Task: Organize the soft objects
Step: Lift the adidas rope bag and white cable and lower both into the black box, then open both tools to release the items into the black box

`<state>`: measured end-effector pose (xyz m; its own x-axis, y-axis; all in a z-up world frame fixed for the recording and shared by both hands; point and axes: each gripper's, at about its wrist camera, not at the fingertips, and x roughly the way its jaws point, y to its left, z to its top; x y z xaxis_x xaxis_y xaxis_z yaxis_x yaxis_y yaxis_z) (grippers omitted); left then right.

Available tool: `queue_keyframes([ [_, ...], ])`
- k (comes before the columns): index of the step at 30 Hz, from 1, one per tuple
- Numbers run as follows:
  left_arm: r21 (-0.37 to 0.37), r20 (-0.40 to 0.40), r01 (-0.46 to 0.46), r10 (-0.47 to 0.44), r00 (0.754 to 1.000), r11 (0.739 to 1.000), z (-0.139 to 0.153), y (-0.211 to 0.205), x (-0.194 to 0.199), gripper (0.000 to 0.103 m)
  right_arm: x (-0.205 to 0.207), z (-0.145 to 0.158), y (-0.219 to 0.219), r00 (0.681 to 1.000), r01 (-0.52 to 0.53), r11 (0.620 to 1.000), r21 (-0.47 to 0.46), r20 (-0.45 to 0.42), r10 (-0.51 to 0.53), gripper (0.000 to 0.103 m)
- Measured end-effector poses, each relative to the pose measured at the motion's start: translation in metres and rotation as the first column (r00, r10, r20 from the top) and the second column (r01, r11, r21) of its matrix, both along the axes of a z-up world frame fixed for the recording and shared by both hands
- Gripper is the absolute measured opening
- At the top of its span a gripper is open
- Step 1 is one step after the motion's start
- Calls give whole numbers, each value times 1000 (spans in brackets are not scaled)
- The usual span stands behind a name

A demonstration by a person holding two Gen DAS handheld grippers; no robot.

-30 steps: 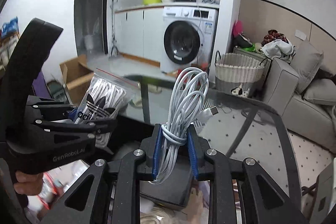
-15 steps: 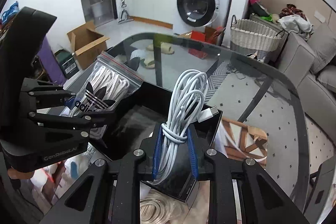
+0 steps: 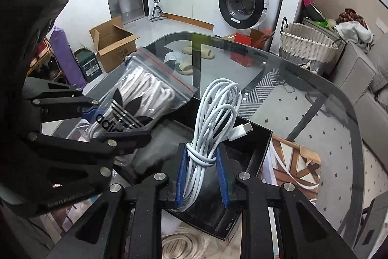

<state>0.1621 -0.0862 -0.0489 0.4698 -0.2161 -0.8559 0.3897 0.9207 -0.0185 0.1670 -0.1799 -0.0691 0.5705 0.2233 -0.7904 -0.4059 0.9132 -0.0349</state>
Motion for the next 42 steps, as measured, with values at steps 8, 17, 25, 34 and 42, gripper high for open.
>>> queue_keyframes([
  [8,71,43,53,-56,998,996,-3,-6,-2,28,-10,-4,19,992,-7,967,-256,121,39,23],
  [17,0,58,36,-36,998,999,8,8,-4,47,0,7,-5,1000,-4,1000,25,-20,5,28],
  [25,-58,89,0,5,996,998,30,26,-9,50,3,12,-7,995,-14,975,224,-94,36,29],
  [34,18,117,13,-16,993,1000,31,49,-43,52,-33,33,-13,998,-11,980,199,-52,21,29],
  [42,93,-78,-72,79,994,993,-14,97,-59,54,-70,29,-35,992,115,972,203,-74,-102,64],
])
